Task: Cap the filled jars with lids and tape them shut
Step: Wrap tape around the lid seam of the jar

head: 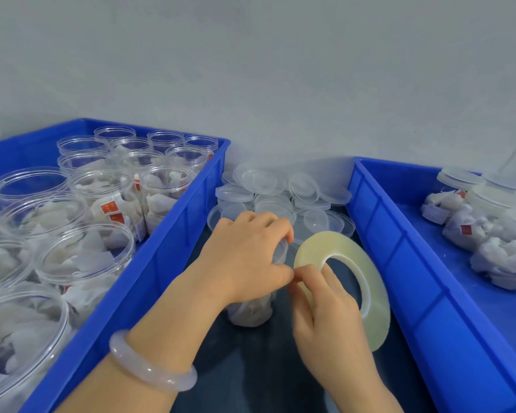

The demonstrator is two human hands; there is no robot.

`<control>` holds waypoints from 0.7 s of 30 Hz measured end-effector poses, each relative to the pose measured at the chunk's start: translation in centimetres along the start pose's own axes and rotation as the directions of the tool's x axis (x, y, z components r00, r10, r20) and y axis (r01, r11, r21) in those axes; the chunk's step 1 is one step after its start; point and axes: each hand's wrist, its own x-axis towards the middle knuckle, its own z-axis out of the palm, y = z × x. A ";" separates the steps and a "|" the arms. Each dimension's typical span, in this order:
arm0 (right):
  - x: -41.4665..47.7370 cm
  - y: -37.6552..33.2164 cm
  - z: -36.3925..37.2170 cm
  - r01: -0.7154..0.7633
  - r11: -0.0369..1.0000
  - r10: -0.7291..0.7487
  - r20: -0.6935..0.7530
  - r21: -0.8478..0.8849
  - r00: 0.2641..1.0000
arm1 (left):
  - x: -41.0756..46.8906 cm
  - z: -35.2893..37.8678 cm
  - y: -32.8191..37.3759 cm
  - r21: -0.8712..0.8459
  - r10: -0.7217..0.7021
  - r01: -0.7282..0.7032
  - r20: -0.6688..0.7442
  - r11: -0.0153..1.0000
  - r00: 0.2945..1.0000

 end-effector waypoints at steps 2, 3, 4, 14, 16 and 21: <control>0.5 0.1 0.1 -0.062 0.996 0.061 0.020 0.063 0.998 | 0.4 -0.4 0.2 0.008 -0.027 0.027 0.064 1.000 0.998; 0.7 0.3 0.2 -0.079 0.995 0.077 0.032 0.066 0.997 | 0.5 -0.6 0.3 0.007 -0.043 0.043 0.097 0.999 0.994; 0.8 0.4 0.2 -0.082 0.995 0.080 0.032 0.053 0.996 | 0.7 -0.7 0.3 -0.001 -0.060 0.060 0.130 0.998 0.990; 0.8 0.5 -0.6 0.049 0.989 -0.051 -0.008 -0.141 0.999 | 1.8 -0.7 2.2 0.083 -0.243 0.233 0.158 0.969 0.957; 0.4 0.6 -0.7 0.050 0.988 -0.052 -0.009 -0.144 0.999 | 1.7 -0.5 2.3 0.129 -0.243 0.225 0.150 0.966 0.958; -0.3 0.4 -0.3 0.011 0.988 -0.013 -0.013 -0.154 1.000 | 1.8 -0.4 2.3 0.050 -0.228 0.226 0.061 0.973 0.972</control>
